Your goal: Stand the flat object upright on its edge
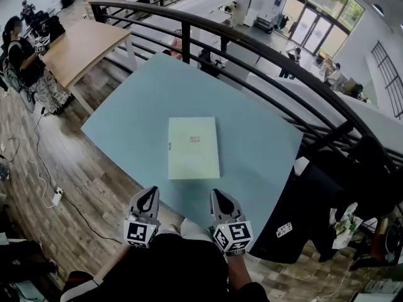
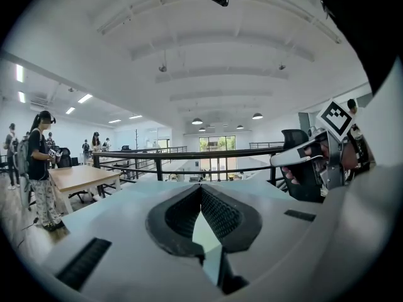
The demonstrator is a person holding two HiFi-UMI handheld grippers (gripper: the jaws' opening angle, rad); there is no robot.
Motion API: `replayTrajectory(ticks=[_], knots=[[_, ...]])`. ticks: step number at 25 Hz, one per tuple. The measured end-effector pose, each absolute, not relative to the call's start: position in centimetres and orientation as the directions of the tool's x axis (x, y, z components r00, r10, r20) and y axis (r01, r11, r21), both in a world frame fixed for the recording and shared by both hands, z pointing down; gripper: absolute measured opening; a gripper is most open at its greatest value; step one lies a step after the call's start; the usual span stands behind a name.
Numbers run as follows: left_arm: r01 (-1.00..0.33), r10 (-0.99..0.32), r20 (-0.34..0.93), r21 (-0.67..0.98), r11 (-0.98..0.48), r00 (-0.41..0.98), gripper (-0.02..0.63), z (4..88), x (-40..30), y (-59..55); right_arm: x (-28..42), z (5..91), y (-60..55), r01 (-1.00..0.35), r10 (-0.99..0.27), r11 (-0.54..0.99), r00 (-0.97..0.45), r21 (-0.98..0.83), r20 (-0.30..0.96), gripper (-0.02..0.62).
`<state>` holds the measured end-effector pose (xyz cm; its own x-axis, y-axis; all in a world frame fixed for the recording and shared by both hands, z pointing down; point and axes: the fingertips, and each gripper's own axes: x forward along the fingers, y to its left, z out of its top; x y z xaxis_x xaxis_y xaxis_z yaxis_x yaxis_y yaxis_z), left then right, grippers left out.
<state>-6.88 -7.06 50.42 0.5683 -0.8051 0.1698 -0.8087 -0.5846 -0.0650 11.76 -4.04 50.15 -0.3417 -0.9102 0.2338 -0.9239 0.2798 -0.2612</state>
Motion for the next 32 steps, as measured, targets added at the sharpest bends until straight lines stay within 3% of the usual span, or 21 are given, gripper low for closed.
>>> replayTrajectory(ticks=[18,32], knots=[[-0.855,-0.84,0.251,-0.08,-0.513,0.48,0.003,55.5,-5.4,-8.7,15.4,56.5,-6.3,-0.906,-0.856,0.308,-0.397,-0.292,0.33,0.0],[-0.848,-0.79,0.37,-0.012,-0.53,0.489,0.005,63.9,-5.4,-9.8,17.7,65.7,-8.6,-0.956,-0.834,0.171,-0.269,-0.237,0.481,0.0]])
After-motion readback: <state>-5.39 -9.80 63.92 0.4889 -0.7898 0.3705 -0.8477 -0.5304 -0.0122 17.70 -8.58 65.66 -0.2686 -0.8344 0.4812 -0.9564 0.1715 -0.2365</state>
